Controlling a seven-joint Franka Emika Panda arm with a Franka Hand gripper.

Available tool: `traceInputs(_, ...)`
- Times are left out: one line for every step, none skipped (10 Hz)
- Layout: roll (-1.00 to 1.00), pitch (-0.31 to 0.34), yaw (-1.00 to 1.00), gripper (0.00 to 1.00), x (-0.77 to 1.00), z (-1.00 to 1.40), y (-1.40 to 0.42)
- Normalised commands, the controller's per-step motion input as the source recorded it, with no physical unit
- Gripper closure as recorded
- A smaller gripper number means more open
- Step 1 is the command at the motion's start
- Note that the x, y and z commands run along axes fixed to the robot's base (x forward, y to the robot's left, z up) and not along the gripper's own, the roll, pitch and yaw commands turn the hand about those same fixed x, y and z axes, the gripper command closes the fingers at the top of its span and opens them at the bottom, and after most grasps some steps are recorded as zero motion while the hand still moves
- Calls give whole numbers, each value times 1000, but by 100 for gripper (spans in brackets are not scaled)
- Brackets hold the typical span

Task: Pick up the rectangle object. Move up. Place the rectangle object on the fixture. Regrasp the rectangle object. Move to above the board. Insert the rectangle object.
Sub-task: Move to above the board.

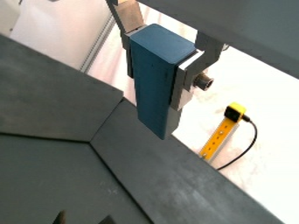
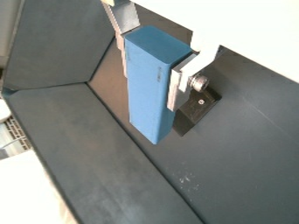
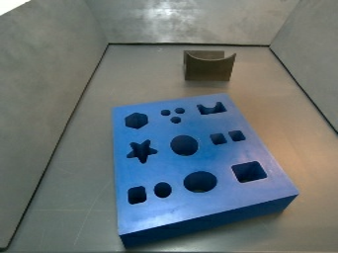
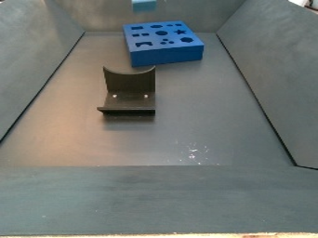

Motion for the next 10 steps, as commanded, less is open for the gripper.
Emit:
traceInputs(-81,102,-45,100,-54,599,-25)
traceInputs(-83,139,-22,100,-39,368,-22)
traceInputs(-86,165,-4,100,-24,196,-21)
traceInputs(-1000,-120,-103,100,-404,-386,-1000)
traceInputs(-1000,-127,-98,100,-398,-406,-1000)
traceInputs(-1000,-136,-94,100,-416,-418,-1000)
traceInputs(-1000,-130,-95,100,-430,-416,-1000)
traceInputs(-1000,-132,-96,100,-445,-408,-1000)
traceInputs(-1000,-133,-97,100,-462,-410,-1000)
traceInputs(-1000,-130,-98,100,-481,-403,-982)
